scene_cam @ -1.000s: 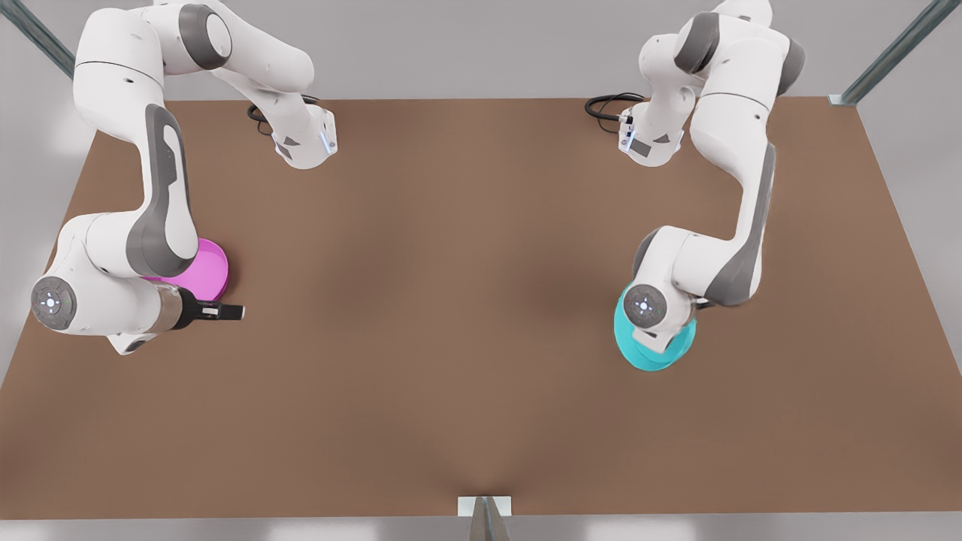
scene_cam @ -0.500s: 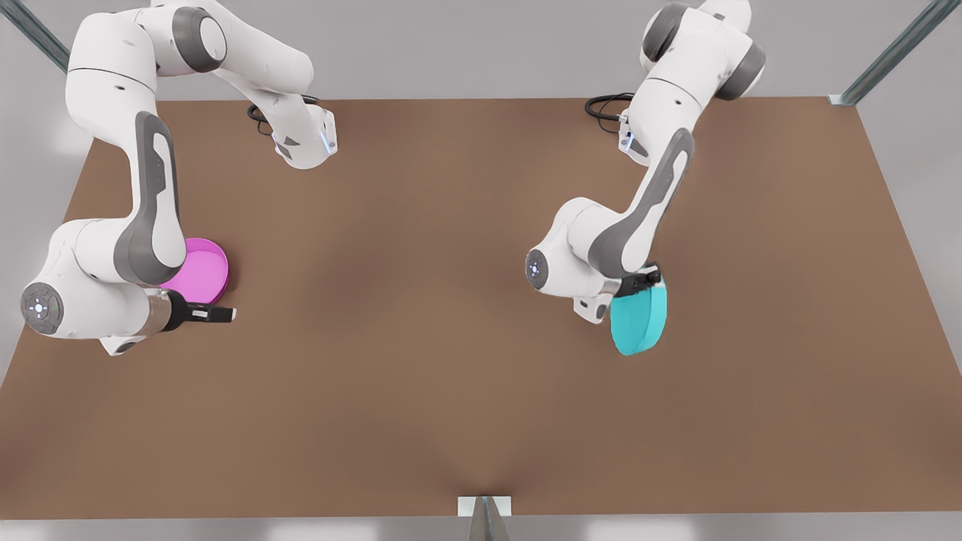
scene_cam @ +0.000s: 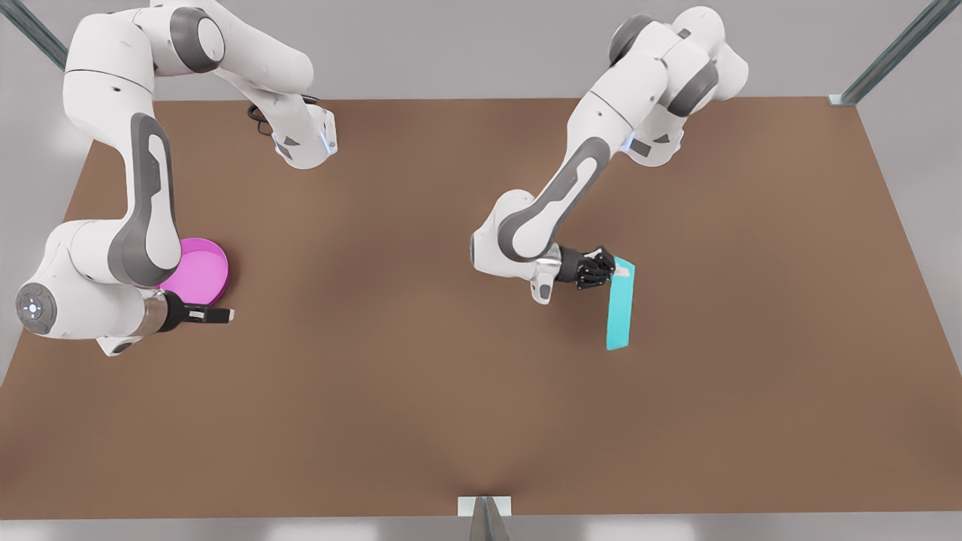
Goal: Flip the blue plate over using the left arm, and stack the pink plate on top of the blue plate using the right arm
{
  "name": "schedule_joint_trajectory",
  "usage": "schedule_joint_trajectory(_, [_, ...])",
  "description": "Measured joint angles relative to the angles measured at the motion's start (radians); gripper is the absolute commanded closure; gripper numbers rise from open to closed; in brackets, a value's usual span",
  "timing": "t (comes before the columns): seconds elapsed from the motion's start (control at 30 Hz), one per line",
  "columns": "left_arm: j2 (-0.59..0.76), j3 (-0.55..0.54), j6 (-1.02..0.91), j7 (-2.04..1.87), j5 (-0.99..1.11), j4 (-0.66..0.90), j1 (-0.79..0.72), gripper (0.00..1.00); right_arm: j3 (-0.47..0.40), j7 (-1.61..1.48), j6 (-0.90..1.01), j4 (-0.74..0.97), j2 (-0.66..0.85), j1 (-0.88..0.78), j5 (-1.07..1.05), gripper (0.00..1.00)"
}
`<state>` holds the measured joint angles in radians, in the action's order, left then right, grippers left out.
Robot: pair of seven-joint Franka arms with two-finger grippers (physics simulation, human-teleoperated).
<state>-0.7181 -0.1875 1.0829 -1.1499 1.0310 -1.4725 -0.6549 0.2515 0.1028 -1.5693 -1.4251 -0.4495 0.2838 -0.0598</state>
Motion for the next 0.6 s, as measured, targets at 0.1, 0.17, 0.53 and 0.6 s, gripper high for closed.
schedule_joint_trajectory(0.1, [-0.034, 0.003, -0.031, -0.024, 0.042, 0.000, -0.049, 0.79, 0.000, -0.001, 0.000, 0.000, 0.000, 0.000, 0.000, 0.00])
schedule_joint_trajectory(0.17, [-0.053, 0.003, -0.047, -0.046, 0.064, 0.000, -0.070, 0.79, 0.000, -0.001, -0.001, 0.000, 0.000, 0.000, 0.000, 0.00])
schedule_joint_trajectory(0.53, [-0.123, 0.003, -0.059, -0.152, 0.098, 0.002, -0.119, 0.79, 0.000, -0.002, -0.002, 0.000, -0.002, 0.002, 0.000, 0.00])
schedule_joint_trajectory(0.6, [-0.131, 0.003, -0.061, -0.162, 0.098, 0.002, -0.131, 0.79, 0.000, -0.002, -0.002, 0.000, -0.002, 0.002, 0.000, 0.00])
